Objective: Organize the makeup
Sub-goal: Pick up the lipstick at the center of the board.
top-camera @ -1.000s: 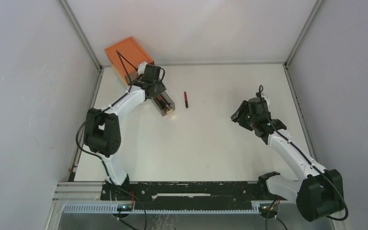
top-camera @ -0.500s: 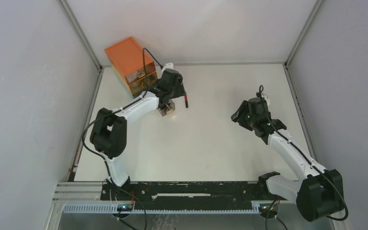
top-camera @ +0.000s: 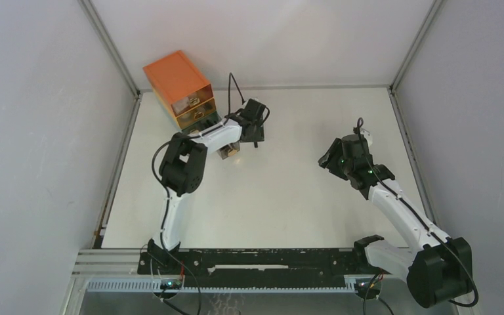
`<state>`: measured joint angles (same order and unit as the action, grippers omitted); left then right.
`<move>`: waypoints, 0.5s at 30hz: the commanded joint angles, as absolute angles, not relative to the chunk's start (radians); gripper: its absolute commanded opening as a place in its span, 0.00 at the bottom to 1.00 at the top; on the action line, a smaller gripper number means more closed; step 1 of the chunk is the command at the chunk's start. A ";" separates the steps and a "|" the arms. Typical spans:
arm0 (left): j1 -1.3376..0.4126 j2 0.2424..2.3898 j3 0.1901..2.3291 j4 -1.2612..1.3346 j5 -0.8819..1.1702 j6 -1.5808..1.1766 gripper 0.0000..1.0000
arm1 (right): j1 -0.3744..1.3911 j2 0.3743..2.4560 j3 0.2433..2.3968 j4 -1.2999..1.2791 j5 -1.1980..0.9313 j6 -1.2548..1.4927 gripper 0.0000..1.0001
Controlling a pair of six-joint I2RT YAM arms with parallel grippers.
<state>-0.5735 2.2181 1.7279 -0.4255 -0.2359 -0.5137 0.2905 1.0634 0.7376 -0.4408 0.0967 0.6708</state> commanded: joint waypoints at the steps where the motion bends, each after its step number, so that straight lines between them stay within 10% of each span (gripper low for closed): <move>1: -0.592 2.243 1.830 -0.510 -0.287 -0.458 0.51 | 0.290 1.045 0.731 -0.430 0.113 0.662 0.63; 15: -0.591 2.308 1.958 -0.618 -0.226 -0.460 0.18 | 0.277 1.014 0.715 -0.442 0.129 0.663 0.63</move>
<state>-0.5915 2.3211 1.8771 -0.5838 -0.2497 -0.4839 0.2855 1.0584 0.7204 -0.4442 0.1055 0.6704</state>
